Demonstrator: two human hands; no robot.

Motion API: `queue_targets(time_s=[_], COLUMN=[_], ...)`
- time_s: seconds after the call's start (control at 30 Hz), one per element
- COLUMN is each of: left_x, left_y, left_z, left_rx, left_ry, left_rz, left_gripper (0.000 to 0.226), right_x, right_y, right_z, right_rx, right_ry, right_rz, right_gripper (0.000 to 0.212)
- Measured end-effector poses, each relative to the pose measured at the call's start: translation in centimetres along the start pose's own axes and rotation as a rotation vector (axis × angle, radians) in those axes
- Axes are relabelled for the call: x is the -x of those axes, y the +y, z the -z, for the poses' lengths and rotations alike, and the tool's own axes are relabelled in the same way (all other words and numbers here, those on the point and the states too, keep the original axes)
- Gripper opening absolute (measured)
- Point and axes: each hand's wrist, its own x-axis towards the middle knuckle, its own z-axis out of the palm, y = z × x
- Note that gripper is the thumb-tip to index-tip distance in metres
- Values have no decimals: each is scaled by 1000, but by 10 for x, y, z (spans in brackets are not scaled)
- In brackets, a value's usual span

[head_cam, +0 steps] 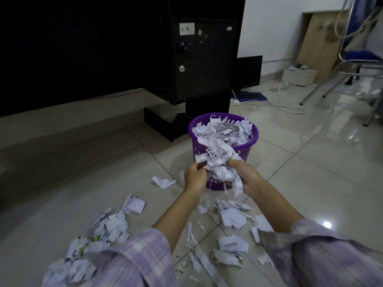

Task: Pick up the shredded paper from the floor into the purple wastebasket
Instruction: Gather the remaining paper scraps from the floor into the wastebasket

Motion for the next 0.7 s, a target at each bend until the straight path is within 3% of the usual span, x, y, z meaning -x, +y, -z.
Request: queue_targets(time_s=[0.13,0.3,0.47,0.6,0.7], left_x=[-13,-36,-60,-78,-82], left_y=[28,49,56,46,40], left_z=[3,2,-2,-2,-3], left_rx=[-72,-390,-715,-1040,-1201], left_ry=[40,37,-20,-155,-198], left_rz=[-128,-351,-480,-509,-540], left_gripper=[29,28,35,45,49], right_x=[-12,-28,-47,-80,-101], right_y=[-29,-68,-88,-84,-79], right_z=[-9,-21,-28,-26,-21], right_rx=[103,282,728,1088,1323], right_ry=[60,169,357,426,396], right_rz=[142,329,555,704,705], right_gripper=[34,42,26,44,51])
